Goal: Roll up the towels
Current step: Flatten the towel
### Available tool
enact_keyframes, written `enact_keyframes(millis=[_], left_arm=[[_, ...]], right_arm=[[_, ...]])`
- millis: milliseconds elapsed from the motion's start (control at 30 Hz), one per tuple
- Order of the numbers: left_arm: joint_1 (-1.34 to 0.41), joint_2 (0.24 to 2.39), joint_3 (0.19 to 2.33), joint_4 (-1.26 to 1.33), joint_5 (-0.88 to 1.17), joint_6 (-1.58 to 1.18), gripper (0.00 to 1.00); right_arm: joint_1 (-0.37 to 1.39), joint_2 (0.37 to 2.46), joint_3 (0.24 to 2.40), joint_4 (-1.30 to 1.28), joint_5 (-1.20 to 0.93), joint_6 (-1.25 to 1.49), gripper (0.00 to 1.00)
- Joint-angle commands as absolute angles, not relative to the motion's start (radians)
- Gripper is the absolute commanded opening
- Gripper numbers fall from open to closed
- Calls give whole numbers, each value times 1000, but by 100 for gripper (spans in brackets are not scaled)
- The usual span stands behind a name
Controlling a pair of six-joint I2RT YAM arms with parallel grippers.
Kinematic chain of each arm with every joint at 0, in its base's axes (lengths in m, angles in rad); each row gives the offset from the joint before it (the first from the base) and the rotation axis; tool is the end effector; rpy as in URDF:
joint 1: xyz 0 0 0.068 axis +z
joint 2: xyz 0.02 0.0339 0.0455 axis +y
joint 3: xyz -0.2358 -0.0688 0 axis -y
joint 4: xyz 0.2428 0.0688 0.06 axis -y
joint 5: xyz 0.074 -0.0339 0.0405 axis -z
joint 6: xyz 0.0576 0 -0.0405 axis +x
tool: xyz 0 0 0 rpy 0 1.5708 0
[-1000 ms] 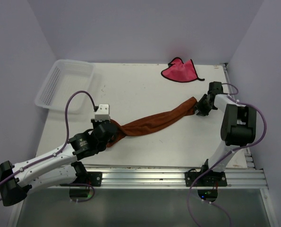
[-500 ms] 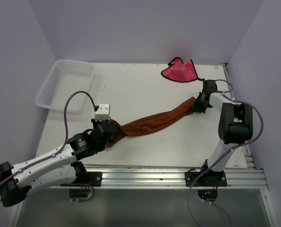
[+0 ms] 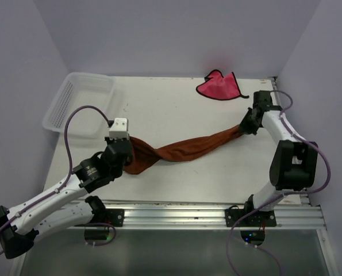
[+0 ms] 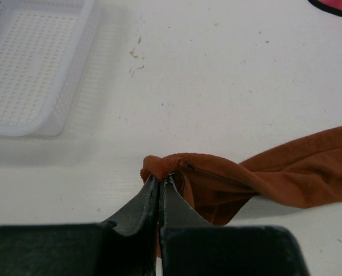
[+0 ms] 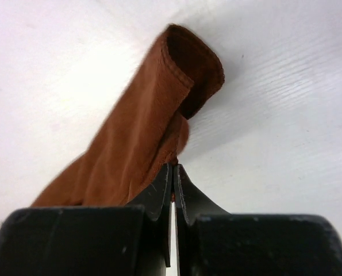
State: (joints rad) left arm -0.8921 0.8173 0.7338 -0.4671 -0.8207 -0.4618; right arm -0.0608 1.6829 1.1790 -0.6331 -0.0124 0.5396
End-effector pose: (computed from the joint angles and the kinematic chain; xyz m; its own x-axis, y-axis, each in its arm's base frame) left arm 0.1597 -0.1309 0.2657 -0.3561 -0.0423 -0.9335 -0.0217 0.9991 -0.0370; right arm 0.3427 -0.0201 0.1637 -0.7485 0.5603 -0.3548 0.5130 0.8282 0.2256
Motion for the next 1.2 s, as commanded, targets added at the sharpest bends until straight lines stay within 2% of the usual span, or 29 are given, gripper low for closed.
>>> enact_keyframes(millis=[0, 133, 400, 567, 733, 833, 867, 1000, 1067, 1167], left_arm=[[-813, 802, 808, -422, -755, -344, 0], [-769, 815, 839, -408, -678, -253, 0], [-762, 784, 818, -318, -568, 33, 0], [-762, 735, 747, -227, -575, 210, 0], [-762, 784, 727, -299, -552, 360, 0], [-762, 818, 712, -350, -470, 402, 0], [-762, 819, 694, -357, -375, 413, 0], [-764, 827, 650, -353, -203, 449, 0], [-764, 847, 656, -367, -152, 448, 0], [-764, 888, 679, -380, -185, 434, 0]], right_arm=[[-81, 1516, 1299, -744, 5, 522, 0], [-136, 1453, 1350, -790, -47, 522, 0], [-213, 1460, 1473, -848, -100, 560, 0], [-213, 1520, 1621, -899, -126, 594, 0], [-213, 1575, 1747, -937, -152, 598, 0], [-213, 1603, 1772, -956, -147, 583, 0], [-213, 1606, 1767, -959, -146, 577, 0], [-215, 1611, 1717, -934, -146, 572, 0], [-216, 1624, 1701, -930, -150, 569, 0], [-219, 1640, 1710, -934, -149, 568, 0]])
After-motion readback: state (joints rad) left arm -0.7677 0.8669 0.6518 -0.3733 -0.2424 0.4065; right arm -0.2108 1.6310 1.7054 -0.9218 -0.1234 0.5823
